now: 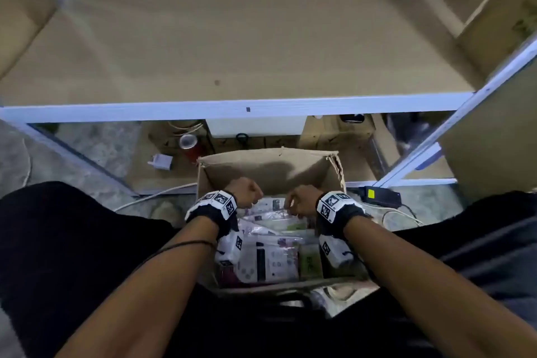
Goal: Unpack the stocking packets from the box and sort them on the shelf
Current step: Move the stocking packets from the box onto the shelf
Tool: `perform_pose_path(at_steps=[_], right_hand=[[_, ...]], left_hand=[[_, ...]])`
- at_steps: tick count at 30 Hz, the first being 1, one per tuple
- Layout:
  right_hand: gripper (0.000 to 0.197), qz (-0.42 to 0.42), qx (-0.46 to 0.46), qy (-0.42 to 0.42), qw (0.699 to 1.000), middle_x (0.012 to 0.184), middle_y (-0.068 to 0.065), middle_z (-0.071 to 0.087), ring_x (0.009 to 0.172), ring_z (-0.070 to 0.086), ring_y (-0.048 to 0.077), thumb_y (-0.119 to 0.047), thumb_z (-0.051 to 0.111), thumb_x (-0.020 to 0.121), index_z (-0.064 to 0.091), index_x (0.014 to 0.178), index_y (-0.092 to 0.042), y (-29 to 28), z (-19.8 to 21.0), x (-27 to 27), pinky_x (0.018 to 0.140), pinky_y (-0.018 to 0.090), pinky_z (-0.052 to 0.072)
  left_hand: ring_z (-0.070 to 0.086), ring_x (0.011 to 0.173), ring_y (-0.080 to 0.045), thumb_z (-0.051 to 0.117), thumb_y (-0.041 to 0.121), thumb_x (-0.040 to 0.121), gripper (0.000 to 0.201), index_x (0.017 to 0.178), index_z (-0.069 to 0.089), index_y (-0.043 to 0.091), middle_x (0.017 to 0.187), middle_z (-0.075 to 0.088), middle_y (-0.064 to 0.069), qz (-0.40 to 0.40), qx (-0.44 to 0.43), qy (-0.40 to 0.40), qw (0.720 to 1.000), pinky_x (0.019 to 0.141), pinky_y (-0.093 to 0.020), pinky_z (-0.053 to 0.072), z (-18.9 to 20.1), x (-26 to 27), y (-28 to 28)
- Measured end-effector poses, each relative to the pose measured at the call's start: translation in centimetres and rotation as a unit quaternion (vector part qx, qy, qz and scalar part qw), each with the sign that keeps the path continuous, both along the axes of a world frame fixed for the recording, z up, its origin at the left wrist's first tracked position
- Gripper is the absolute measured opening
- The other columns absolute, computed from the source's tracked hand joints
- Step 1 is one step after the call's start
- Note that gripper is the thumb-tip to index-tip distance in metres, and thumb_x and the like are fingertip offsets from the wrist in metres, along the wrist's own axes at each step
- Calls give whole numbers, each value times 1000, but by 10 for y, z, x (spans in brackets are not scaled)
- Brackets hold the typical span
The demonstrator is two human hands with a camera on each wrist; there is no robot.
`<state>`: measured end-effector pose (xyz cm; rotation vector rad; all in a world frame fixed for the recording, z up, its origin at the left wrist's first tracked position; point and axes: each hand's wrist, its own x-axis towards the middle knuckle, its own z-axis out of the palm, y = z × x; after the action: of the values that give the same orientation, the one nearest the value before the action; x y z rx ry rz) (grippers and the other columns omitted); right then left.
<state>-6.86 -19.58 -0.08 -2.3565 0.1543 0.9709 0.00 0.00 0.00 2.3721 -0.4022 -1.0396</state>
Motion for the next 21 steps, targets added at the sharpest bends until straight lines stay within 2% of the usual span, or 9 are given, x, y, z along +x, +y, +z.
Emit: perform_pose_path(at_steps=[3, 5, 8, 9, 12, 14, 16, 19, 21], right_hand=[[15, 49, -45, 21, 998, 97, 3, 75, 86, 72, 18, -17, 70, 85, 77, 99, -18, 5, -15, 9, 73, 25, 56], [19, 103, -73, 28, 992, 104, -1, 75, 92, 70, 18, -22, 70, 84, 78, 101, -22, 12, -23, 10, 79, 23, 53], [25, 136, -68, 58, 987, 110, 6, 74, 92, 70, 19, -17, 69, 86, 76, 110, -16, 22, -44, 8, 81, 24, 54], [27, 144, -68, 67, 985, 114, 8, 73, 98, 69, 21, -16, 69, 86, 75, 113, -14, 25, -51, 8, 85, 25, 54], [32, 164, -71, 71, 981, 122, 11, 68, 113, 65, 27, -16, 70, 87, 71, 118, -8, 33, -70, 0, 97, 31, 51], [35, 169, -95, 70, 978, 119, 11, 69, 107, 67, 28, -18, 72, 84, 68, 117, -7, 34, -79, -10, 93, 32, 53], [32, 178, -122, 72, 974, 114, 11, 70, 99, 69, 28, -19, 74, 82, 68, 112, -11, 33, -83, -16, 88, 38, 58], [42, 175, -107, 82, 975, 114, 13, 70, 100, 70, 27, -16, 77, 81, 66, 121, -10, 32, -87, -21, 86, 40, 58], [39, 166, -98, 86, 978, 112, 14, 71, 98, 70, 28, -13, 75, 81, 68, 119, -9, 32, -87, -22, 86, 40, 59]], left_hand=[[70, 85, -26, 58, 20, 99, 21, 106, 75, 9, 105, 75, -13, 35, 7, 32, 999, 81, -34, 56, -15, 8, -2], [69, 84, -25, 58, 18, 99, 21, 107, 75, 8, 104, 75, -14, 42, 13, 42, 998, 78, -32, 57, -21, 9, -3], [66, 85, -25, 59, 16, 97, 19, 102, 76, 7, 101, 74, -14, 51, 17, 48, 997, 83, -35, 57, -32, 10, -5], [65, 84, -24, 60, 16, 96, 17, 96, 76, 10, 97, 73, -13, 55, 20, 48, 997, 85, -37, 56, -36, 10, -4], [65, 75, -20, 62, 19, 94, 14, 84, 71, 18, 91, 73, -10, 60, 20, 60, 996, 77, -32, 57, -46, 8, -2], [65, 73, -20, 63, 21, 93, 13, 83, 71, 18, 95, 76, -13, 59, 21, 60, 996, 76, -31, 58, -48, 8, -1], [66, 74, -21, 62, 21, 94, 14, 84, 71, 17, 96, 76, -15, 61, 20, 56, 996, 81, -36, 61, -48, 9, -2], [68, 78, -22, 61, 24, 95, 13, 89, 72, 19, 96, 76, -13, 57, 18, 56, 997, 83, -37, 61, -48, 9, -5], [71, 83, -22, 61, 25, 95, 12, 86, 70, 23, 96, 76, -9, 61, 19, 54, 996, 84, -35, 61, -48, 7, -6]])
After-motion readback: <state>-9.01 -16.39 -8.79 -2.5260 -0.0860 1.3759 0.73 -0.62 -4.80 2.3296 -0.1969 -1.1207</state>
